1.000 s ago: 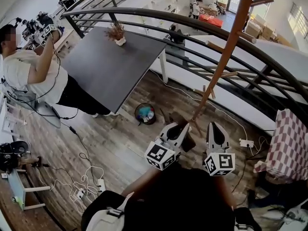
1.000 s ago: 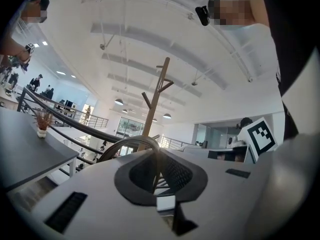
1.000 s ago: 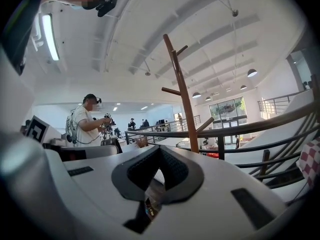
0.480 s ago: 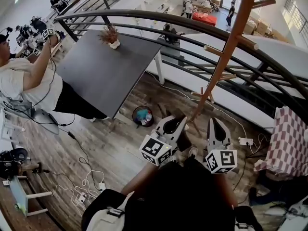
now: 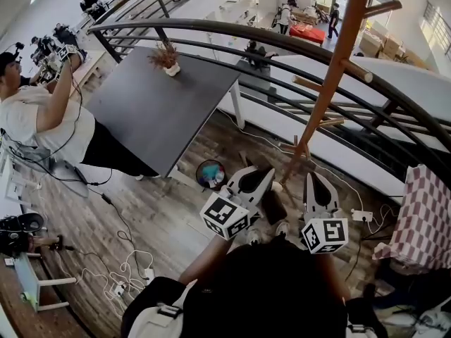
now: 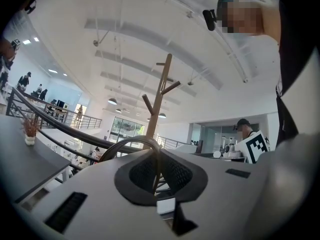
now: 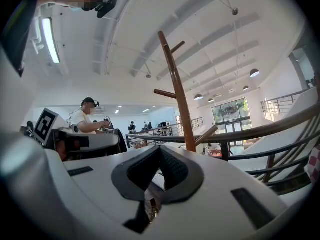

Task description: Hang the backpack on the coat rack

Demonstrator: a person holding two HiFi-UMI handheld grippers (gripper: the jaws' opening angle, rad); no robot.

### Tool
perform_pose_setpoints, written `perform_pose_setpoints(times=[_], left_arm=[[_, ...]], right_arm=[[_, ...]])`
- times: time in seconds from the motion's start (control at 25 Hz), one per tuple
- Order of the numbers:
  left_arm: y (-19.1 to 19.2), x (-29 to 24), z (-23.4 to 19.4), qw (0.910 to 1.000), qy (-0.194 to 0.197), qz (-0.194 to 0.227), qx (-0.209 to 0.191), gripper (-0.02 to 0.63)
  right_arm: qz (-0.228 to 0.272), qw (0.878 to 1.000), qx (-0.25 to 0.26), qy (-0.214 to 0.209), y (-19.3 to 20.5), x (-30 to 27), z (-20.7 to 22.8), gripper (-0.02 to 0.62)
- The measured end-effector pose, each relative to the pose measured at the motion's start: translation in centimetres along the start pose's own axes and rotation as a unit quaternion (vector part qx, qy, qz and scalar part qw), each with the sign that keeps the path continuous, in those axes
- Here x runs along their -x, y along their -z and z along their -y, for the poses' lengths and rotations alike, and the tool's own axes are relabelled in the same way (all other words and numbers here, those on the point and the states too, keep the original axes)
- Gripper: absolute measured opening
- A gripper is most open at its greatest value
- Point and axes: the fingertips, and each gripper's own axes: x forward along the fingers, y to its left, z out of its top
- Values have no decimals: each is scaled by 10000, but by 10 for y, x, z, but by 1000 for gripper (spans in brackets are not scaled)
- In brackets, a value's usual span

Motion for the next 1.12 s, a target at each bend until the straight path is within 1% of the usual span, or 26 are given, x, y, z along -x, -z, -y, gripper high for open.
perform_pose_setpoints(times=[0.2, 0.48, 0.6, 0.96, 1.12], left_arm=[[-8, -16, 7, 9999, 109, -44, 39, 17], [-40, -33, 6, 9992, 395, 33, 34, 17], [-52, -40, 5, 9988, 483, 40, -87, 17], [-81, -64, -4, 9973, 688, 84, -225, 17], [-95, -75, -2, 9963, 770, 133, -349, 17]], right_arm=[[49, 10000, -12, -38, -5, 0, 10, 12], [99, 9999, -40, -72, -13, -8, 17, 12], [127, 9999, -50, -80, -17, -11, 19, 12], [177, 9997, 14, -172, -28, -24, 22, 12], [183, 9996, 18, -215, -31, -29, 24, 12]])
